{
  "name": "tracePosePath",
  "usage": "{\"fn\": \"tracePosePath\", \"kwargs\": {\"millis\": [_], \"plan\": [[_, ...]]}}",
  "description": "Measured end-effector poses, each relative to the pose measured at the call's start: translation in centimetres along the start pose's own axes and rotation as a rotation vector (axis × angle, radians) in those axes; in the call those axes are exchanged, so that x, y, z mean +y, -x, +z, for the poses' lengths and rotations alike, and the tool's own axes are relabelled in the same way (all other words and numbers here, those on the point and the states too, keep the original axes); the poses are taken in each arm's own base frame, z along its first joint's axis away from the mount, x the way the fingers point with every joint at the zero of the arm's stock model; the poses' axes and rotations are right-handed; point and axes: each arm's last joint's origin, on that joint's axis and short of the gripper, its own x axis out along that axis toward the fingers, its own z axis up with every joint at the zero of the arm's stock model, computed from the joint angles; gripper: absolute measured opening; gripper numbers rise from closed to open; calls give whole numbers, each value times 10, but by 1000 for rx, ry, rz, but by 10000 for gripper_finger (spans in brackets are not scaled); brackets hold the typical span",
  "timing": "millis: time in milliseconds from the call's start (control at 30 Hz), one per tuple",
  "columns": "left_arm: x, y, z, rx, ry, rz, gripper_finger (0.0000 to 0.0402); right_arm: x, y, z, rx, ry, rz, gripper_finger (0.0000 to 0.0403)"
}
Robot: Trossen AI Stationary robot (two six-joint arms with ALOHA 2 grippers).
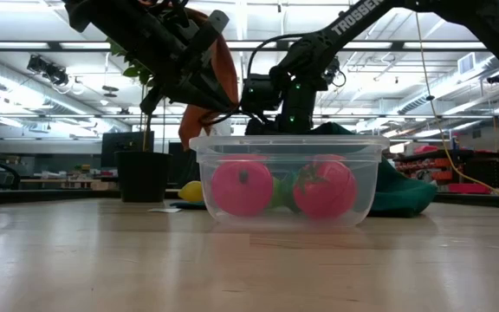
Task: Pick and placing Produce into tupperware
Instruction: Put the eggplant into the transparent basket
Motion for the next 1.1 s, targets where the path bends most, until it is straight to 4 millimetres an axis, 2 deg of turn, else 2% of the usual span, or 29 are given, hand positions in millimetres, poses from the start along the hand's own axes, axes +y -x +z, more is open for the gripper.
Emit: {"fn": "tracePosePath", "kwargs": {"millis": [267, 767, 1100], "plan": [[0, 0, 0, 0, 0, 0, 70, 0, 1, 0, 0, -4, -1, 290], [0, 0, 0, 0, 0, 1, 67, 0, 1, 0, -1, -4, -3, 167], [0, 0, 0, 0, 0, 1, 60, 0, 3, -1, 4, -5, -4, 134]]}}
